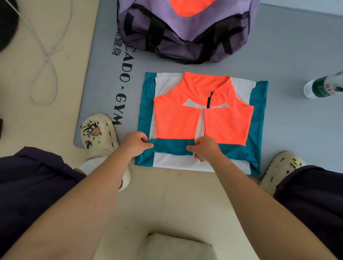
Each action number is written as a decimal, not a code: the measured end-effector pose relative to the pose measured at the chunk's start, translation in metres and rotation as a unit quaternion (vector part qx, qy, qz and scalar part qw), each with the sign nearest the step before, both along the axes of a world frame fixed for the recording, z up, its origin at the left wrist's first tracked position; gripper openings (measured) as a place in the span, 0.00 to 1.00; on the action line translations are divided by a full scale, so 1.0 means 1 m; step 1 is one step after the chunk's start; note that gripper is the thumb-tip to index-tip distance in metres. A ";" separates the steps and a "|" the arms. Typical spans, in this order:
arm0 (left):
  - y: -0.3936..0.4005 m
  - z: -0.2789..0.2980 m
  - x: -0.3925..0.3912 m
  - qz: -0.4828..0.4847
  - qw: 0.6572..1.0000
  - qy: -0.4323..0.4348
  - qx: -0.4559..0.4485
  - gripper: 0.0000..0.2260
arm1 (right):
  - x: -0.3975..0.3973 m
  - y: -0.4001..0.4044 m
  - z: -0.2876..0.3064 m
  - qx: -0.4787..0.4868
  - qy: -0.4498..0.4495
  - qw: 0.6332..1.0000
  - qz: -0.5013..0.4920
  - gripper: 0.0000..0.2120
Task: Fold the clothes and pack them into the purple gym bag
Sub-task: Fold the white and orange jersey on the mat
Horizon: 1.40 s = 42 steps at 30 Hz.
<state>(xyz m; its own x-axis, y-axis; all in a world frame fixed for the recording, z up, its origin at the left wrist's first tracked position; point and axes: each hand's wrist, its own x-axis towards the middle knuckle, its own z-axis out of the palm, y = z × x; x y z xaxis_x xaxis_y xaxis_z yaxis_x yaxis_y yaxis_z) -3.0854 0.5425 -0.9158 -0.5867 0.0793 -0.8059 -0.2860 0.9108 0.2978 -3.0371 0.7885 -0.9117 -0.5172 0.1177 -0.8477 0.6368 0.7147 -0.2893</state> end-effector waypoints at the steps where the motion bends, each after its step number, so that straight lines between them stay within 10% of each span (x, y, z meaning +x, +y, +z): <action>1: 0.004 0.005 -0.003 -0.006 1.000 0.001 -0.015 0.11 | -0.001 0.005 0.004 -0.003 -0.013 1.000 0.025 0.20; 8: 0.102 0.027 0.007 -0.145 0.950 0.275 -0.012 0.14 | 0.014 0.093 0.027 0.162 0.147 0.963 -0.155 0.15; 13: 0.152 0.011 0.037 -0.258 0.954 0.153 0.014 0.27 | 0.049 0.135 0.023 0.205 0.085 0.941 -0.256 0.34; 18: 0.157 0.008 0.035 -0.250 0.967 0.048 -0.004 0.35 | 0.067 0.140 0.012 0.146 0.039 0.956 -0.252 0.28; 26: 0.210 0.038 0.030 0.001 0.980 0.096 0.176 0.03 | 0.054 0.150 0.025 -0.050 0.074 0.966 -0.242 0.17; 29: 0.249 0.043 0.034 0.119 0.956 -0.066 0.260 0.10 | 0.046 0.149 0.031 -0.157 0.078 0.951 -0.255 0.12; 36: 0.258 0.019 0.027 0.137 0.959 -0.048 0.243 0.04 | 0.035 0.158 0.027 -0.239 -0.006 0.946 -0.218 0.12; 42: 0.252 0.007 0.025 0.156 0.944 -0.077 0.279 0.08 | -0.008 0.174 0.019 -0.116 0.099 0.917 -0.370 0.24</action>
<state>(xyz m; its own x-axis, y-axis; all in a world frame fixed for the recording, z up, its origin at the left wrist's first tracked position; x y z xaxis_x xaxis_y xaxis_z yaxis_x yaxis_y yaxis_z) -3.0606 0.7946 -0.9086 -0.5319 0.3592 -0.7669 -0.5935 0.4879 0.6401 -3.0447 0.9621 -0.8926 -0.5144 0.3270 -0.7927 0.8413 0.0134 -0.5404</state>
